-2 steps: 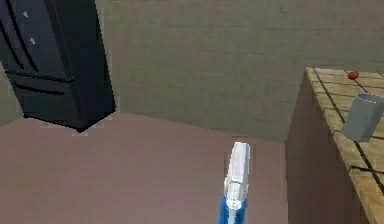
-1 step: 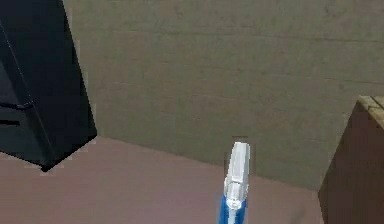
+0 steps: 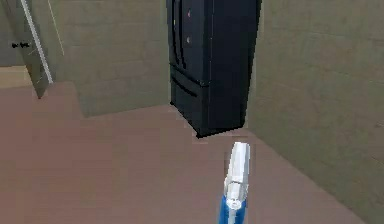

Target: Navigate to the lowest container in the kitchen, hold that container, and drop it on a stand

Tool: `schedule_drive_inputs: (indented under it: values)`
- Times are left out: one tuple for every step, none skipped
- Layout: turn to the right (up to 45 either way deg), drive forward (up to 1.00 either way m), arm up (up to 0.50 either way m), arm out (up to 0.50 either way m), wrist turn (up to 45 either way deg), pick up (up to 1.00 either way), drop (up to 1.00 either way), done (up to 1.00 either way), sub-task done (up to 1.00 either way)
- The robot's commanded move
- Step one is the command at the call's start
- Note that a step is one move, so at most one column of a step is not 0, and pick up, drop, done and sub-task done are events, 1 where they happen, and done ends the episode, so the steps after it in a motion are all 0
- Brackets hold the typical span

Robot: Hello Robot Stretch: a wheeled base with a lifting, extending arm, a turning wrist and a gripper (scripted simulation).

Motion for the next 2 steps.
schedule_drive_inputs:
  values:
    - [-30.0,0.0,0.0,0.0,0.0,0.0,0.0,0.0,0.0]
    - [0.0,0.75,0.0,0.0,0.0,0.0,0.0,0.0,0.0]
